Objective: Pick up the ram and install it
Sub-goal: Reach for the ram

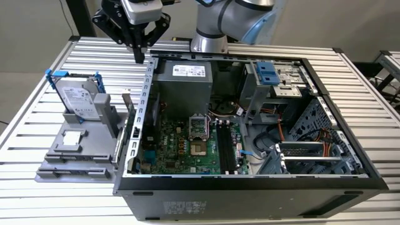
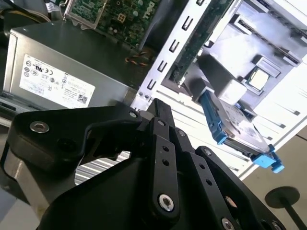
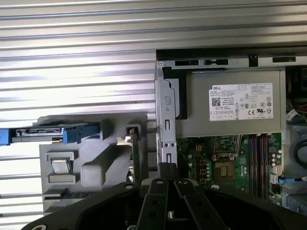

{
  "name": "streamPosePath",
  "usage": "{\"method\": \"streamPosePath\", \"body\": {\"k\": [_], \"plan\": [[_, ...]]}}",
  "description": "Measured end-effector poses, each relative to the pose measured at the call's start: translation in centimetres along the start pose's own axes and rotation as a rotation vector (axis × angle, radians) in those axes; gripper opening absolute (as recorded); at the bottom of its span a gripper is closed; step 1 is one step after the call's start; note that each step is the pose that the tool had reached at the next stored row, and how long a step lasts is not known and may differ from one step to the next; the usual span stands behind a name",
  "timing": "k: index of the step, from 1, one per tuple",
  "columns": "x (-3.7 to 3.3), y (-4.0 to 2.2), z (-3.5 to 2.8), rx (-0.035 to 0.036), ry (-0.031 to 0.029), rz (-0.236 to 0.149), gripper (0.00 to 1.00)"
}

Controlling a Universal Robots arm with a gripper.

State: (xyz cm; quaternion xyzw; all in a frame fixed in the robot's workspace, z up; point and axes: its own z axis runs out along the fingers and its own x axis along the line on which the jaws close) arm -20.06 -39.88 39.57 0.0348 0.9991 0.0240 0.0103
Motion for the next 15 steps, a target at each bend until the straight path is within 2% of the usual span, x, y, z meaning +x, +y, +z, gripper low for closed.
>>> {"method": "streamPosePath", "body": {"k": [15], "plan": [[3.28, -0.23, -0.07, 0.0000, 0.0000, 0.000, 0.00]]}}
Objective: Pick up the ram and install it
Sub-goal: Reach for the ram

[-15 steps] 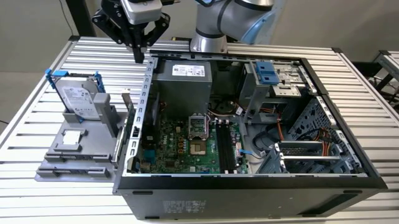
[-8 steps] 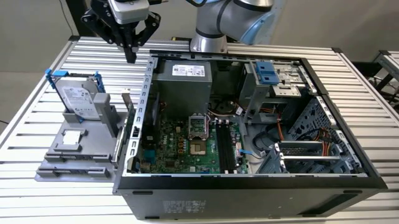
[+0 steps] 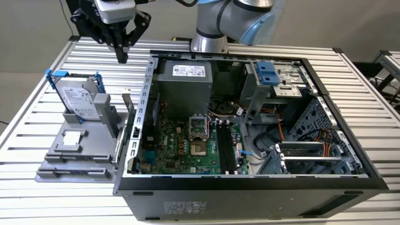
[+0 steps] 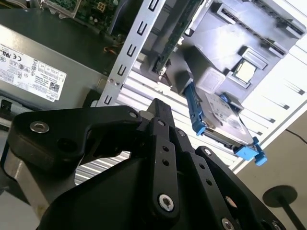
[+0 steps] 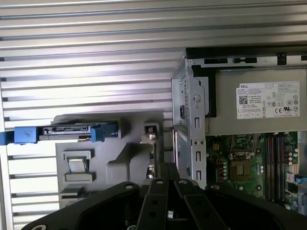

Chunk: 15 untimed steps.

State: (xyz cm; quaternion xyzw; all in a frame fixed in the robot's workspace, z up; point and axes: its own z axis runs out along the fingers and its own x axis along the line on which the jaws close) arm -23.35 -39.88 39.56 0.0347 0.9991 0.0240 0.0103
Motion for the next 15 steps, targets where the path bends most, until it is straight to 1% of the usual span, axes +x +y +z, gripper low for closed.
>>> {"method": "streamPosePath", "body": {"k": [5, 15], "plan": [[1.00, -0.07, -0.02, 0.0000, 0.0000, 0.000, 0.00], [3.40, -0.23, -0.07, 0.0000, 0.0000, 0.000, 0.00]]}}
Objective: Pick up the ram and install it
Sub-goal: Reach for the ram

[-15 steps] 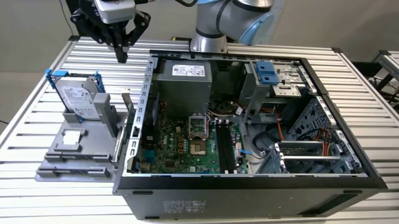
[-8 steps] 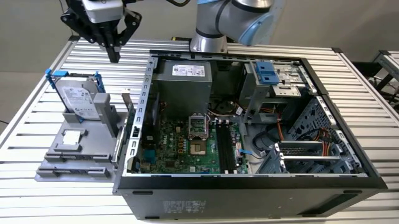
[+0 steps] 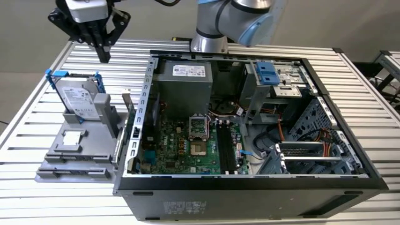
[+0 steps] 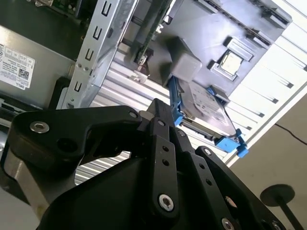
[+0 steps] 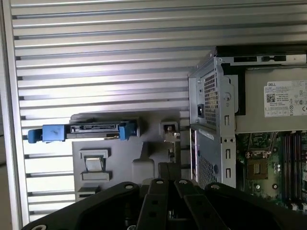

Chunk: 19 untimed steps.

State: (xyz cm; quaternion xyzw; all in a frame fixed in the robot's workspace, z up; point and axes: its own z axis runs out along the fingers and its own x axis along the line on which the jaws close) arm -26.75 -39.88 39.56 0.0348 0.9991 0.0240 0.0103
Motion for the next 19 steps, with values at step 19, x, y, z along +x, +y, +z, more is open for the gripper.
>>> {"method": "streamPosePath", "body": {"k": [19], "plan": [[4.65, -0.32, -0.10, 0.0000, 0.0001, 0.000, 0.00]]}}
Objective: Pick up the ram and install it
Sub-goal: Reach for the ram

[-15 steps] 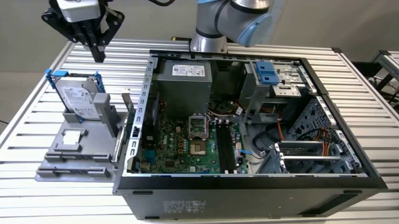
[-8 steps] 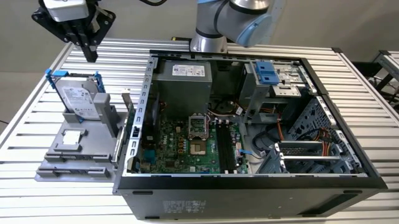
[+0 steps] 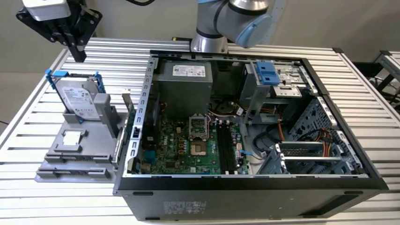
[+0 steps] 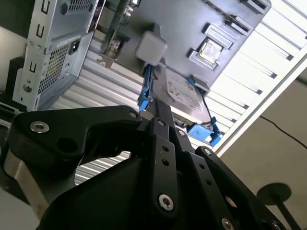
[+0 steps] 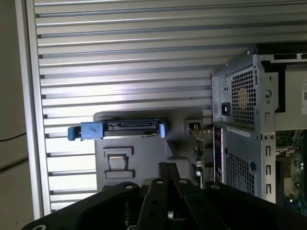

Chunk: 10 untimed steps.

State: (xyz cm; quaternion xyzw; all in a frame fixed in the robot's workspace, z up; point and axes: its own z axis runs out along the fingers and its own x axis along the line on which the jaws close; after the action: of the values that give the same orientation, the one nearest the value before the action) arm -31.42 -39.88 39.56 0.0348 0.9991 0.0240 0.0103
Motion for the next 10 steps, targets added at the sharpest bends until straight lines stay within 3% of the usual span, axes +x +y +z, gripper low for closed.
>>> {"method": "streamPosePath", "body": {"k": [10], "plan": [[2.49, -0.17, -0.04, 0.0000, 0.0000, 0.000, 0.00]]}}
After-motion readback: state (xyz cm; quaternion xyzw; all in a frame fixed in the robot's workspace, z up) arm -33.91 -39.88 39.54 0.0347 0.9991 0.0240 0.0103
